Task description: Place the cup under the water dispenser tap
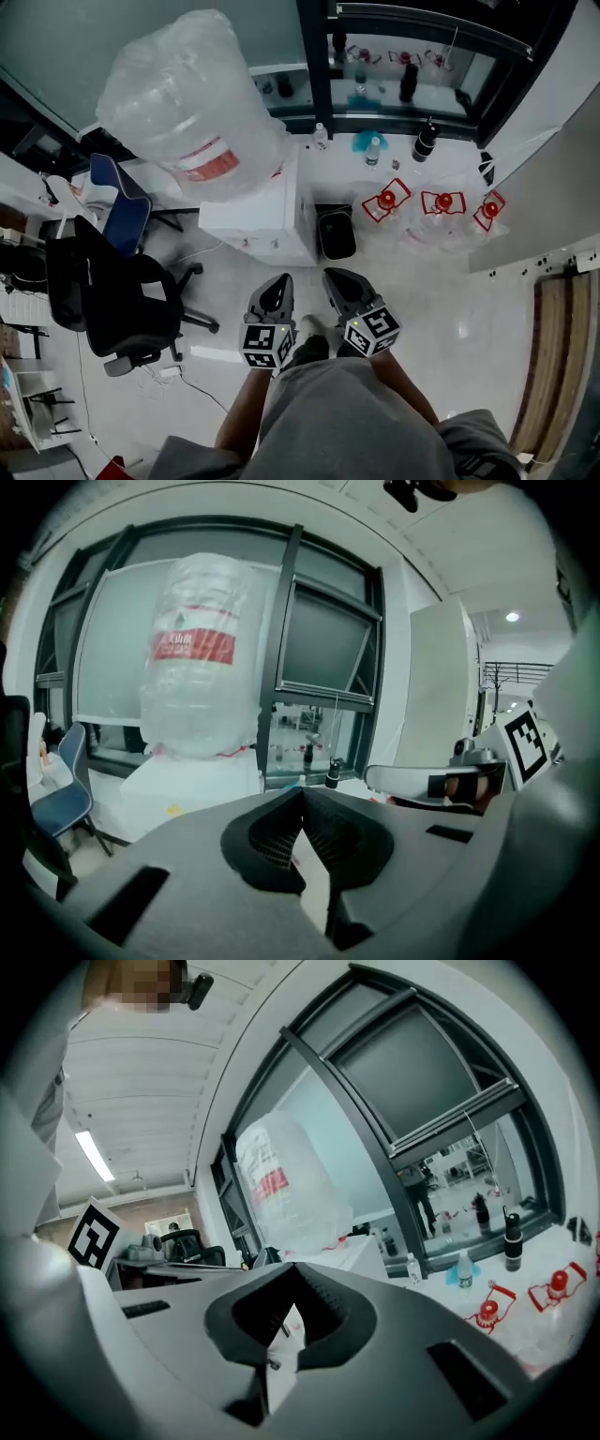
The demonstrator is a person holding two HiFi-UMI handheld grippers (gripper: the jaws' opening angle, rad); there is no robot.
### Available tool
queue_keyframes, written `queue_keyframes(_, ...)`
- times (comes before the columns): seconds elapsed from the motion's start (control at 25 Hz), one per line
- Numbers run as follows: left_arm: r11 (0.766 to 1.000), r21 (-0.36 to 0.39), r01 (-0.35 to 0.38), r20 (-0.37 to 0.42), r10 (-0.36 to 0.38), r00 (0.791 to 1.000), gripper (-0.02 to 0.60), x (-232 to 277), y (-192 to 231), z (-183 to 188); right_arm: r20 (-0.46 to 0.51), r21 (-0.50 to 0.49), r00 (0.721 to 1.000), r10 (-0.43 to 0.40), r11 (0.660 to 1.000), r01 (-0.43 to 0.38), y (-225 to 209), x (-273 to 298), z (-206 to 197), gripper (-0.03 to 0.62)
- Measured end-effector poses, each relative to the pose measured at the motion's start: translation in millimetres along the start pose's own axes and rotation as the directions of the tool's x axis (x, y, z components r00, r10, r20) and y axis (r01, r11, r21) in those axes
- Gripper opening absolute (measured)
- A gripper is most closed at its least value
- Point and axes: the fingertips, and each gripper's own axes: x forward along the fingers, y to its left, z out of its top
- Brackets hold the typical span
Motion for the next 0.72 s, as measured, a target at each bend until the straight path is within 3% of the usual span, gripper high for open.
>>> queue_keyframes(0.32, 0.994, 0.110, 0.022, 0.141, -0.037, 0.989, 0.011, -26.4, -7.8, 45.6, 0.047, -0.081, 0.997, 0.068, 0.995, -0.065, 26.8, 0.9, 31.7, 0.009)
queue_keyframes(0.56, 0.983, 0.179, 0.026, 0.166, -0.057, 0.984, 0.011, -34.7, -10.1, 52.0, 0.056, -0.129, 0.992, 0.109, 0.986, -0.101, 42.3, 4.0, 36.9, 0.009)
queue_keyframes(0.72, 0.984, 0.175, 0.030, 0.180, -0.062, 0.982, 0.011, -38.4, -10.6, 49.9, 0.062, -0.137, 0.991, 0.115, 0.985, -0.106, 44.7, 3.5, 33.7, 0.009)
